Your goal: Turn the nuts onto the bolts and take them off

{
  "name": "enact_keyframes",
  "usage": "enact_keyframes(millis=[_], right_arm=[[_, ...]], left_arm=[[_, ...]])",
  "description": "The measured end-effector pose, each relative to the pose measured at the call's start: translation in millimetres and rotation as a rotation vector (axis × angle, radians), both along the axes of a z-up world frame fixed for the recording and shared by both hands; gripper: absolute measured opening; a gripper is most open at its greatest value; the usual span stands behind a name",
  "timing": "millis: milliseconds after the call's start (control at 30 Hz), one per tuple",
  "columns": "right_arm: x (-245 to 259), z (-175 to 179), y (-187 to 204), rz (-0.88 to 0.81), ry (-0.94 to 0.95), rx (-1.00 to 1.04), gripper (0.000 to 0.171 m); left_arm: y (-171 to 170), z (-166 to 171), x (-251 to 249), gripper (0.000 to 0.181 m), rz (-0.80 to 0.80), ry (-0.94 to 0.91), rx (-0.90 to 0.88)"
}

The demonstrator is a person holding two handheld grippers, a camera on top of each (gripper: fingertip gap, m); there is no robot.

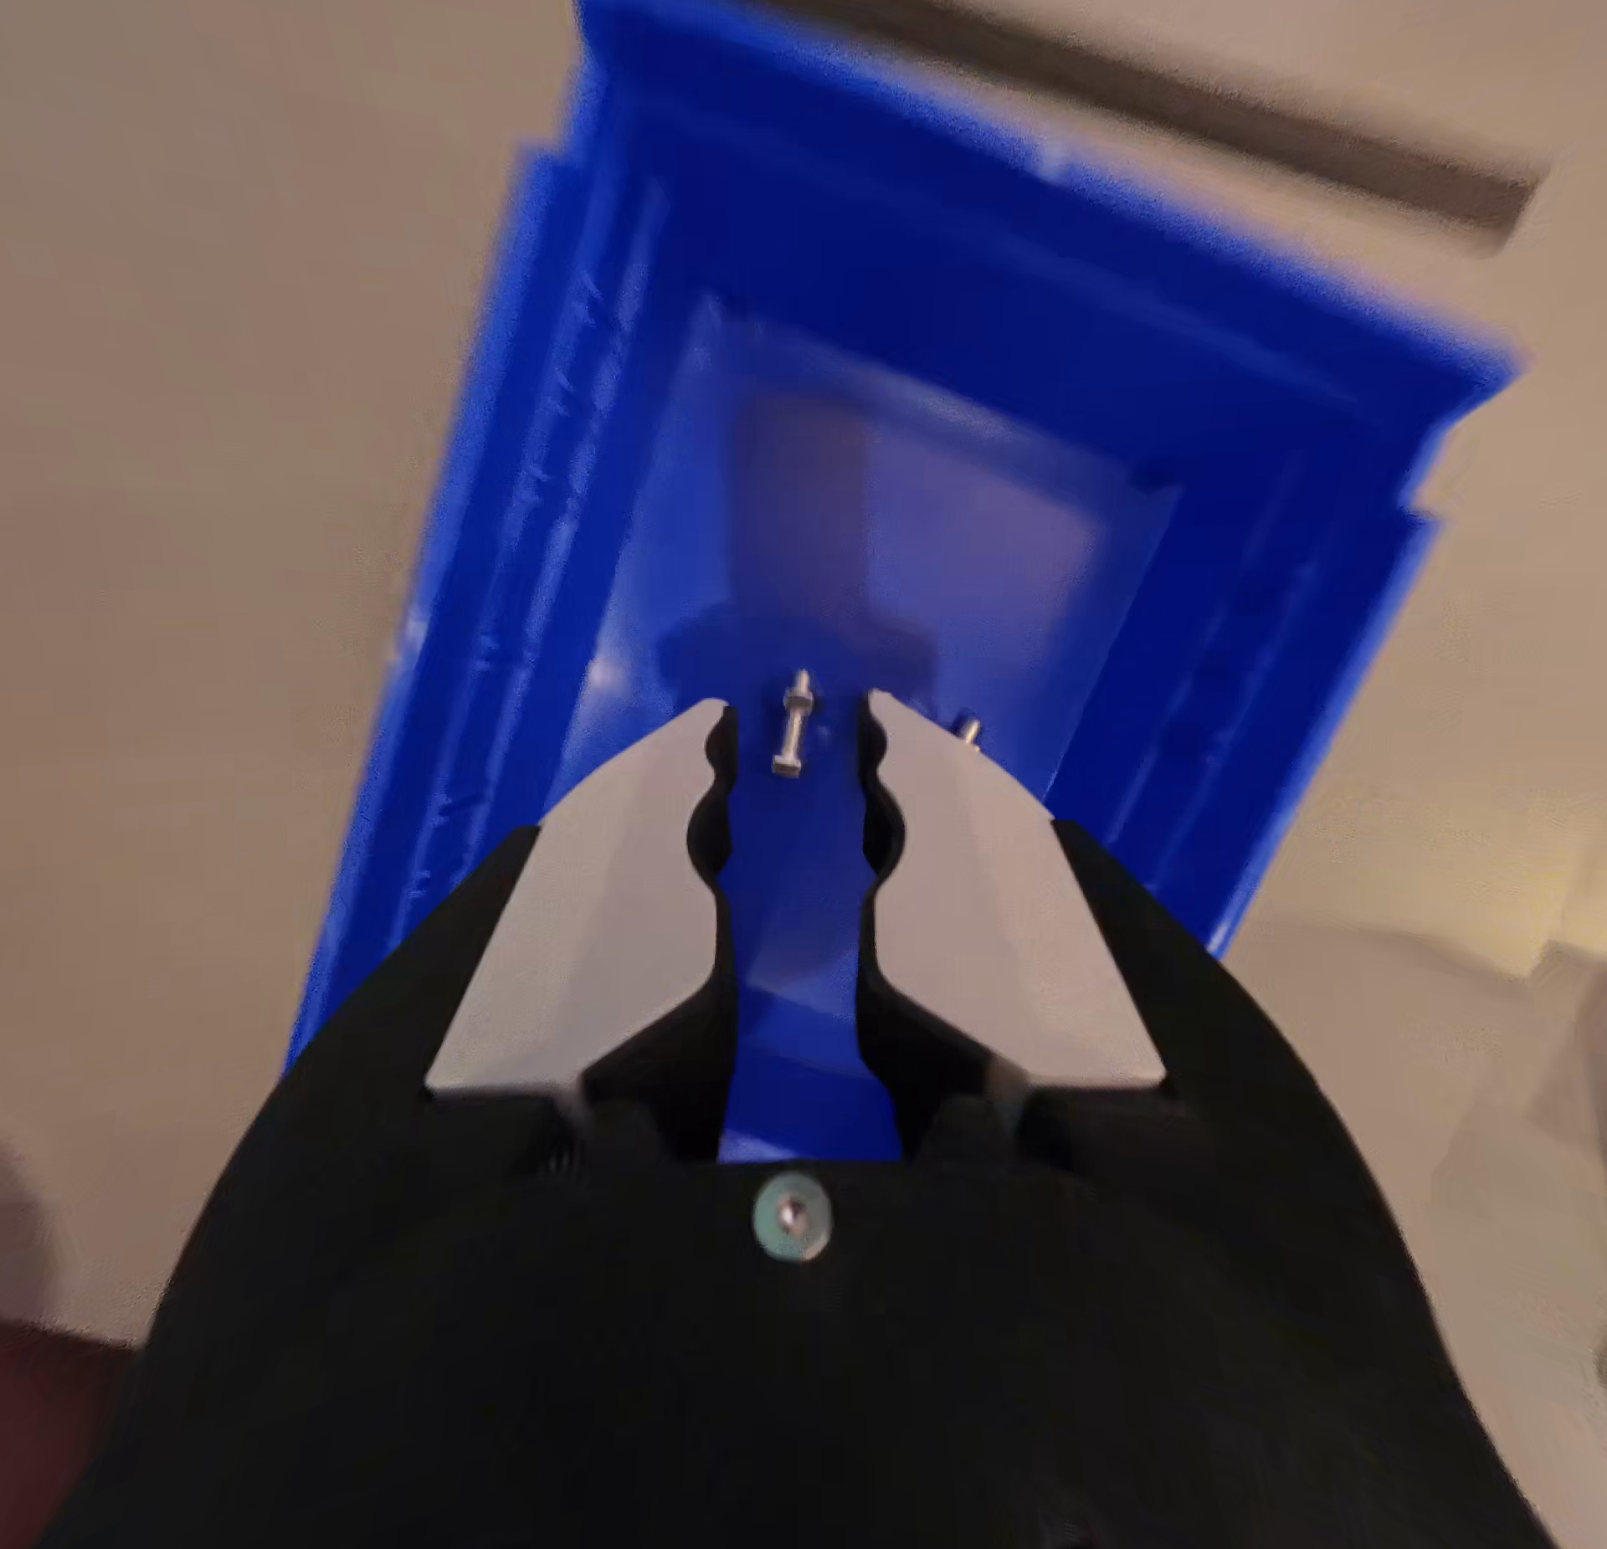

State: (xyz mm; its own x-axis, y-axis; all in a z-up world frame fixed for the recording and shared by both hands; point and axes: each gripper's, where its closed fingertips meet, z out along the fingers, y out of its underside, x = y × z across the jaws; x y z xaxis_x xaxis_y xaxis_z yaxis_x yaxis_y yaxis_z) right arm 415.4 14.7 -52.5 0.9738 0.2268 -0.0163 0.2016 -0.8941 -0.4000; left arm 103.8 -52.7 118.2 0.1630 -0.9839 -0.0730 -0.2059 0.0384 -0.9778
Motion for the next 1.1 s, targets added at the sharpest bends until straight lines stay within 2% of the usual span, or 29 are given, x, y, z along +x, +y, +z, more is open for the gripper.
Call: enact_keyframes(millis=[67,167,267,333,467,567,633,700,767,833,900,1033,1100], right_arm=[[-8.7,37.9,5.4,0.043,0.012,0.184,0.027],[-22.6,94.8,10.3,0.12,-0.001,0.475,0.026],[-33.2,143.0,10.3,0.179,-0.042,0.748,0.026],[-40.5,163.5,7.1,0.206,-0.028,0.867,0.026],[-47.0,171.3,3.5,0.235,-0.001,0.912,0.026],[-45.2,169.1,4.9,0.236,-0.016,0.908,0.026],[-46.7,166.1,5.1,0.251,-0.014,0.896,0.026],[-47.3,162.5,5.4,0.262,-0.016,0.88,0.027],[-47.6,160.1,6.3,0.268,-0.011,0.873,0.027],[-50.9,158.4,7.2,0.286,0.007,0.865,0.027],[-54.4,158.0,8.7,0.303,0.012,0.862,0.028],[-66.8,156.6,9.1,0.355,0.02,0.85,0.03],[-72.6,155.0,8.0,0.373,0.026,0.846,0.03]], left_arm=[[22.5,8.3,-32.4,0.029,0.157,0.013,0.047],[59.2,2.4,-101.4,0.028,0.457,0.146,0.103],[83.7,-13.0,-176.1,0.025,0.729,0.258,0.046],[92.6,-30.0,-217.3,0.025,0.856,0.318,-0.046],[106.7,-68.3,-274.9,0.023,1.024,0.464,-0.166],[108.6,-92.2,-286.5,0.017,1.002,0.532,-0.242],[106.3,-93.8,-286.6,0.016,0.99,0.517,-0.279],[95.6,-89.4,-279.4,0.018,0.958,0.484,-0.29],[71.7,-93.8,-264.4,0.02,0.858,0.483,-0.351],[46.8,-106.5,-262.6,0.02,0.809,0.565,-0.435],[30.7,-125.9,-274.4,0.019,0.852,0.685,-0.487],[0.4,-184.9,-304.6,0.015,0.88,0.974,-0.533],[-7.5,-209.4,-312.4,0.016,0.87,1.043,-0.562]])
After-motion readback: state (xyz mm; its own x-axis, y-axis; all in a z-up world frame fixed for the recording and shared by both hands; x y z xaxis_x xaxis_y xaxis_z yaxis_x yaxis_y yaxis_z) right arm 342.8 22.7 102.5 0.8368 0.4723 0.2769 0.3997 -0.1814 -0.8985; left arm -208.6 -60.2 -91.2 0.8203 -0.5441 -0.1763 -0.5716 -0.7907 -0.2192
